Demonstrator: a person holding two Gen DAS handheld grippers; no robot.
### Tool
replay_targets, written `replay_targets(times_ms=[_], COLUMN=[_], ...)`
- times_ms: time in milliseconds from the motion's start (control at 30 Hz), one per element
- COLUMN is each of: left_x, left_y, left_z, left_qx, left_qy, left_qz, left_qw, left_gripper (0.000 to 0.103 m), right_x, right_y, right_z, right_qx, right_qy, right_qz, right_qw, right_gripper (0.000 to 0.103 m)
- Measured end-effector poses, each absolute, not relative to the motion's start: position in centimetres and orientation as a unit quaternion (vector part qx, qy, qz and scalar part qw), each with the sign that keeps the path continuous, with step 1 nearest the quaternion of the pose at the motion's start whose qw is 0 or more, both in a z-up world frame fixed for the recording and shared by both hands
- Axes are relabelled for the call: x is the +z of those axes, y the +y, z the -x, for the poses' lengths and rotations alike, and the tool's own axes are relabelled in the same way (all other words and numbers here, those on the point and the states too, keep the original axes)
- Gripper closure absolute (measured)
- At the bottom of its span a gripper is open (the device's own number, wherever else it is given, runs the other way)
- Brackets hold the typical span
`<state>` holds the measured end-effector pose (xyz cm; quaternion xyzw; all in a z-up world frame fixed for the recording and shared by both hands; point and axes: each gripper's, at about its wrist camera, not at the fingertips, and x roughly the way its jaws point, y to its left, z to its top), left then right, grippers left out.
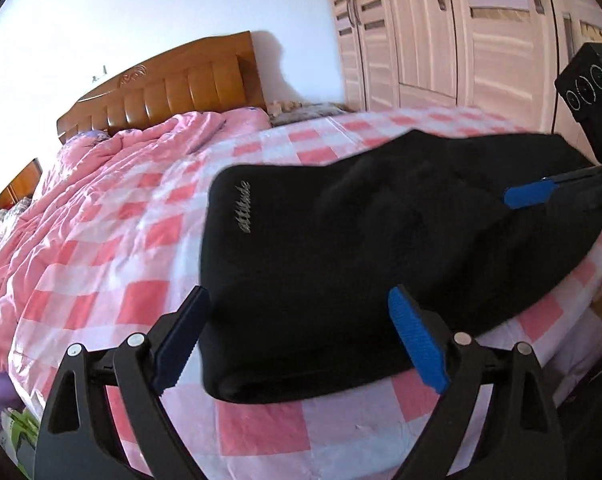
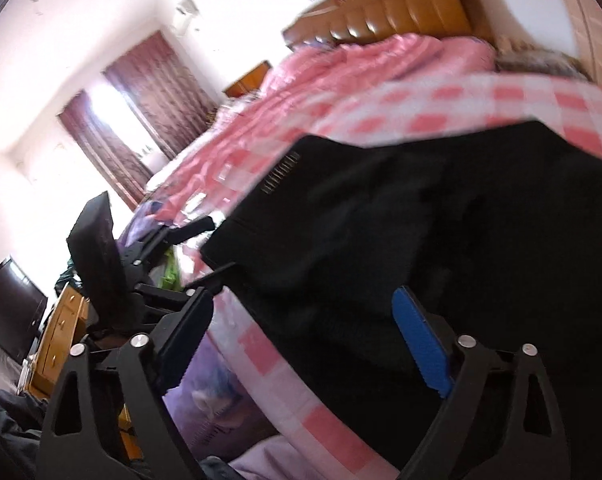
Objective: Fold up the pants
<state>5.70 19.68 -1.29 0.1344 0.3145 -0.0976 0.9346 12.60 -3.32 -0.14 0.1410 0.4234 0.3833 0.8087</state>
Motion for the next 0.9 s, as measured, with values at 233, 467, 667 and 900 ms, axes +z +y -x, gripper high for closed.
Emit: replay_targets(times_ms=[233, 467, 667, 900], left_x=[-2.3, -2.0, -2.2, 0.1], left_y=[20.0, 19.4, 19.8, 22.2], left_z=[-5.8, -5.5, -5.8, -5.3], left_qx=[-0.092, -0.092, -0.087, -0.071], left_qy=[0.307, 0.300, 0.299, 0.278], left_qz=[-0.154, -0.184, -0.179, -0.160], left_qw=[0.935, 0.931, 0.933, 0.945], left_gripper=[0.010, 0.010, 0.031, 0.103], right_x=[-2.1, -1.2, -2.0, 2.0], right_y=[-4.6, -2.0, -3.4, -2.8], right_z=[-12.8, -14.2, -17.2, -13.9], right_qx=[0.351, 0.369, 0.356, 0.365], right_qy=[0.456, 0.446, 0.450, 0.401], right_qz=[-0.173, -0.144, -0.206, -0.157], right_qw=[0.799, 0.802, 0.793, 0.825], right_gripper=[0.029, 0.035, 0.085, 0.093])
